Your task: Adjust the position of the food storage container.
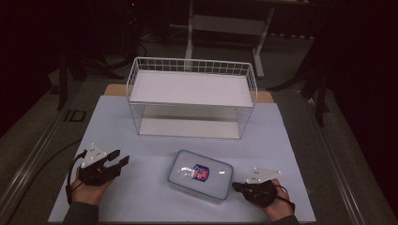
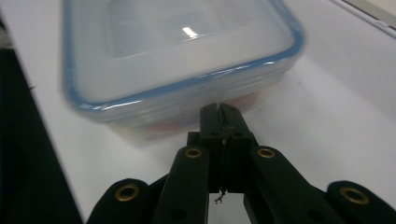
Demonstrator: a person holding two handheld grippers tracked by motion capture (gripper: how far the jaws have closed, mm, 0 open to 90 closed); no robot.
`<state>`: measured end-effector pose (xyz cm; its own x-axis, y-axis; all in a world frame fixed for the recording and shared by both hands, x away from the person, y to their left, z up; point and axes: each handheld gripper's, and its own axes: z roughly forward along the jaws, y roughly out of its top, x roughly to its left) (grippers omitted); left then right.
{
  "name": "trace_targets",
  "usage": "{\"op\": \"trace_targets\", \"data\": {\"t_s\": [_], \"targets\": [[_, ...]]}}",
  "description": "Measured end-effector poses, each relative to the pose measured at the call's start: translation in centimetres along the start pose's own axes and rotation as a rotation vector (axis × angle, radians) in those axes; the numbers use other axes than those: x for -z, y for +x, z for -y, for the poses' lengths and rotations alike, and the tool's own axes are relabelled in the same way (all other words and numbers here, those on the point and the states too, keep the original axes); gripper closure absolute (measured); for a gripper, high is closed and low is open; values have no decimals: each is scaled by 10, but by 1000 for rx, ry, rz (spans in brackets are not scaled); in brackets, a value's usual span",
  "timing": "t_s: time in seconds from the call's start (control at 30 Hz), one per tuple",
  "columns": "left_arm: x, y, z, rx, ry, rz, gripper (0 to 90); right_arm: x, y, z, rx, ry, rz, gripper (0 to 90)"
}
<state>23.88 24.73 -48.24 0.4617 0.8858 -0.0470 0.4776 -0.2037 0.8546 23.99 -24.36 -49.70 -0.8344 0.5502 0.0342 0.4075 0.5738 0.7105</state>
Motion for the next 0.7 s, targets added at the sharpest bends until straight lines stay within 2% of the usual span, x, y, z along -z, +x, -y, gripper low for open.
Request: {"op": "trace_targets", "data": {"t_s": [0.37, 0.7], "targets": [[0, 0, 0, 0, 1, 1, 553, 11, 4, -1, 26, -28, -69, 889], [-3, -2, 0, -8, 8, 8, 553, 3, 0, -7, -11, -42, -23, 892]]}}
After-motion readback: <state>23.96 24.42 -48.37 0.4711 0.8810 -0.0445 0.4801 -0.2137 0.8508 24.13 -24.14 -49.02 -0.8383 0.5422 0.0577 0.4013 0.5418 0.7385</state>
